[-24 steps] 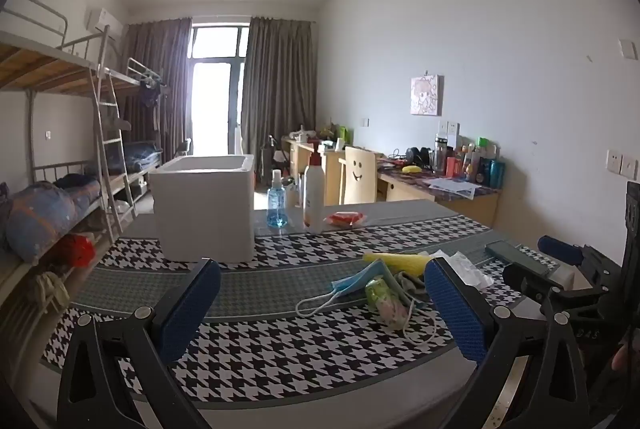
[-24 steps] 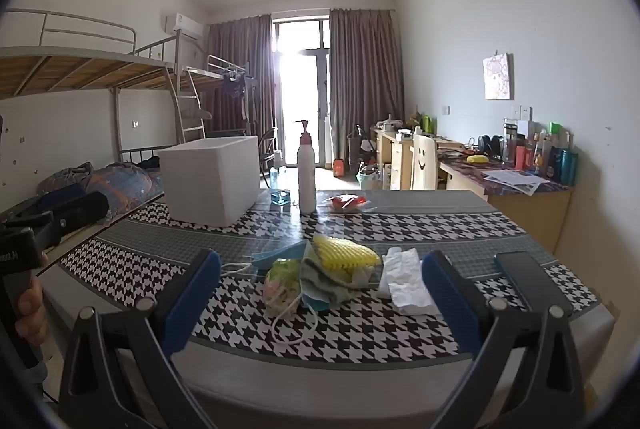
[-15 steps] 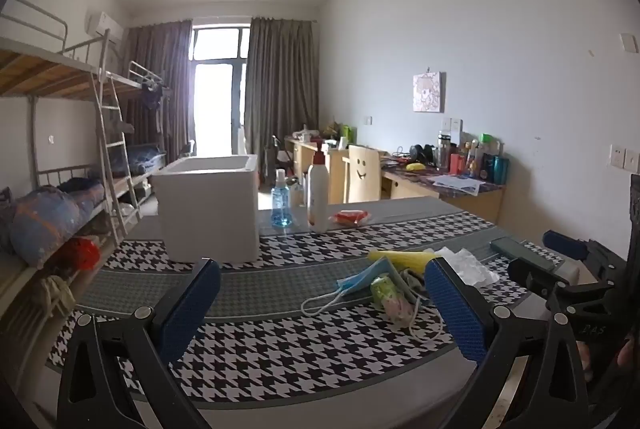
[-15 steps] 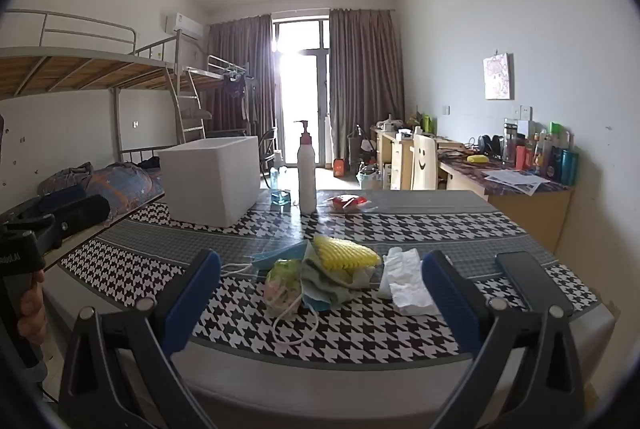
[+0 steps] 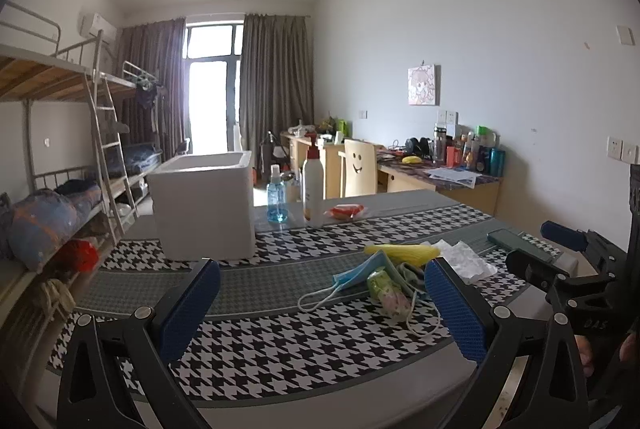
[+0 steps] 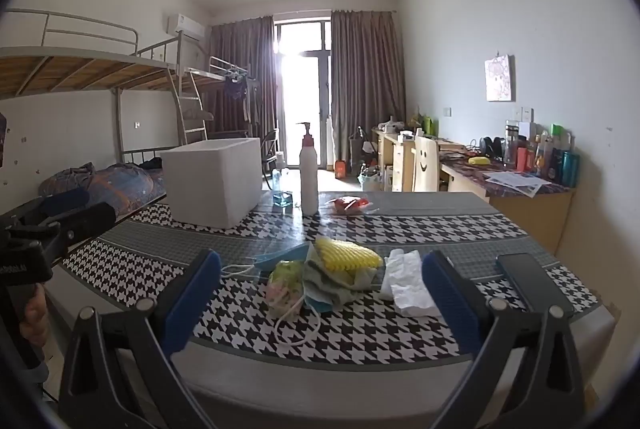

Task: Organize soft objects

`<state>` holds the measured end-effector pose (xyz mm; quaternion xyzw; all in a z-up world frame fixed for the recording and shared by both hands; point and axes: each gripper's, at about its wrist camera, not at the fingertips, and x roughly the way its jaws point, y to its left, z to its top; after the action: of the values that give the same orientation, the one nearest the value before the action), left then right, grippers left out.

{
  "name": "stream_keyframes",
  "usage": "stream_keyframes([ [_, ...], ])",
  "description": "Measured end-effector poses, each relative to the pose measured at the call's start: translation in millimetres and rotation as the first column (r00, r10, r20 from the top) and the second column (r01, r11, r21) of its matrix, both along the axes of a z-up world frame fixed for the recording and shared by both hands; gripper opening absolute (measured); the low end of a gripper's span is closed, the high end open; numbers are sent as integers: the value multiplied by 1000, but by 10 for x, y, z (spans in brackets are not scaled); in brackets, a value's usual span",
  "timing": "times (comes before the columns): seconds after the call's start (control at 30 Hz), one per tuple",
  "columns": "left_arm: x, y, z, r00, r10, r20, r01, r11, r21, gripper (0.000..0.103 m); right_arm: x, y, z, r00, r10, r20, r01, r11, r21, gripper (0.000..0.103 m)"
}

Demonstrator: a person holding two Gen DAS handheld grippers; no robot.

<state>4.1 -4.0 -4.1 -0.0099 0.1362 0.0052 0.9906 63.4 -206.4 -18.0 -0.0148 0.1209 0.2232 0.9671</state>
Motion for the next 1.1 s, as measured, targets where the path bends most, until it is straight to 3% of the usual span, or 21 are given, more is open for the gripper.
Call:
stream_keyframes([
  [1.1, 183, -36, -64, 999, -22, -48, 22, 1000, 2, 102, 145, -56, -75, 999, -20, -43, 20, 1000, -1, 102],
])
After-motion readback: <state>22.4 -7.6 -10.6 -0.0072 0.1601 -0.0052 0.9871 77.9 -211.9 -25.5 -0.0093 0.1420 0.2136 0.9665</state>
